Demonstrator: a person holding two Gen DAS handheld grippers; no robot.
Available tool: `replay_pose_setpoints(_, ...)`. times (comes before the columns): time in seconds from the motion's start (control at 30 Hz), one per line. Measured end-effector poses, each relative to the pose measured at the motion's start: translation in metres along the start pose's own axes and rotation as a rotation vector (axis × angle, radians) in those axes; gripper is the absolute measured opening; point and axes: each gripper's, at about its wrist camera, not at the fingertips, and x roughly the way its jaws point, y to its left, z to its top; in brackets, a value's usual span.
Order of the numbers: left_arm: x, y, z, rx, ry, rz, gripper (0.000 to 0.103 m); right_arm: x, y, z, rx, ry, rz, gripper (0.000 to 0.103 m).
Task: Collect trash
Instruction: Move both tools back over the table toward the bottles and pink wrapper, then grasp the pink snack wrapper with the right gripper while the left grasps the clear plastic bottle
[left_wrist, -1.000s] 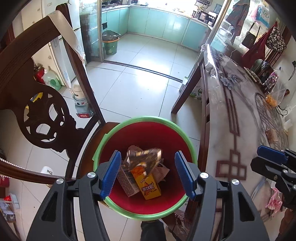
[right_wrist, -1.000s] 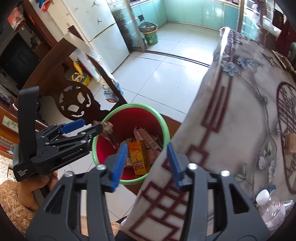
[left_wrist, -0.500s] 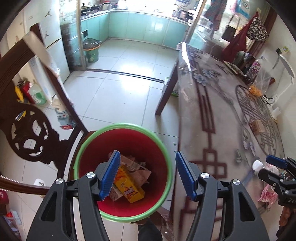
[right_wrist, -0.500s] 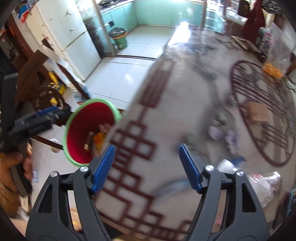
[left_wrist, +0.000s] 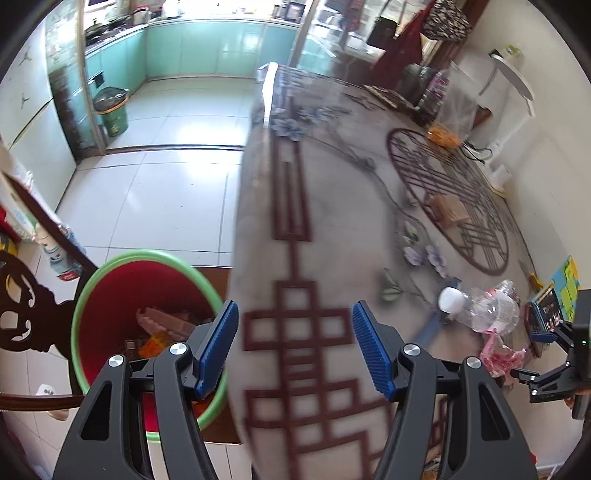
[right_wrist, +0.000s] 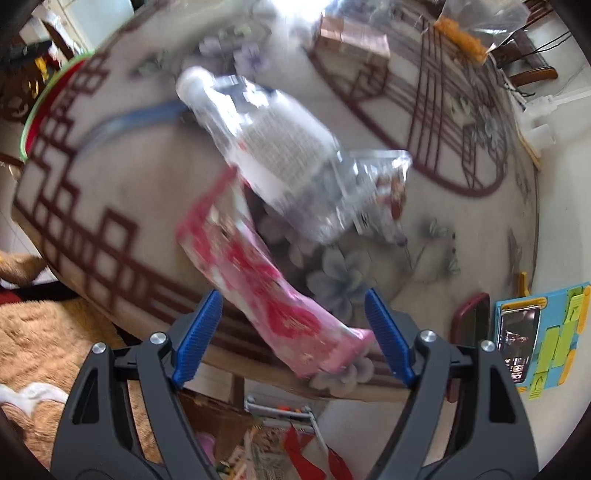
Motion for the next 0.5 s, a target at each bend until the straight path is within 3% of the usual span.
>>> replay_pose_setpoints(0.17, 0.003, -0.036, -0.002, 0.008, -0.007, 0.001, 0.064, 0.020, 0.002, -0.003, -0.115, 0.016, 0.049, 0.076)
replay_pose_setpoints(0.37, 0.009, -0.075, -0.010, -0.064, -0.009, 0.045, 0.065, 0.029, -0.001, -0.006, -0.242, -0.015, 0.116, 0.071)
replay_pose_setpoints(0.5, 0.017, -0.107, -0.019, -0.113, -0.010, 0.052, 0.065, 0.037, -0.014, -0.012, -0.288, -0.047, 0.139, 0.043)
